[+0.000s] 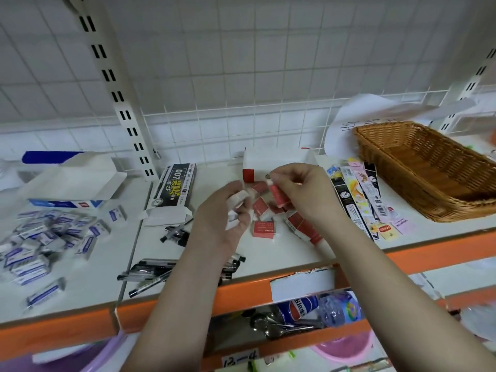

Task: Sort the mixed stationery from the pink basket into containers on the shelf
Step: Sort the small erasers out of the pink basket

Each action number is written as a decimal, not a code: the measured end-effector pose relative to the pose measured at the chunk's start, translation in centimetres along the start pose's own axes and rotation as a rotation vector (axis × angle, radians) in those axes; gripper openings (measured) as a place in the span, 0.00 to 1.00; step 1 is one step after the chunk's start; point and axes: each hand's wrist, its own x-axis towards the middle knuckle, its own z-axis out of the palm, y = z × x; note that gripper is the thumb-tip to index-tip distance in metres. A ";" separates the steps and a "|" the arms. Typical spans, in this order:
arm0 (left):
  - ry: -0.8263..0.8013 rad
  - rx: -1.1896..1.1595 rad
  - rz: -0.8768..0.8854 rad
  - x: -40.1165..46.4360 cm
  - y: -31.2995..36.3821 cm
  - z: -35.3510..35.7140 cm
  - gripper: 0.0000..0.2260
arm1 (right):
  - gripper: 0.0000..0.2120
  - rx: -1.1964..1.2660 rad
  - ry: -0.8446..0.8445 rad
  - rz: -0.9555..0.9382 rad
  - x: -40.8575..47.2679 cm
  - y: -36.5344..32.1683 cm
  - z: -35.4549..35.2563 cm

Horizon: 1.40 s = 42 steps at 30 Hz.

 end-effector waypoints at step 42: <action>0.545 0.582 0.908 -4.3 12.2 -19.5 0.09 | 0.06 0.130 -0.351 -0.351 -5.5 -9.8 19.2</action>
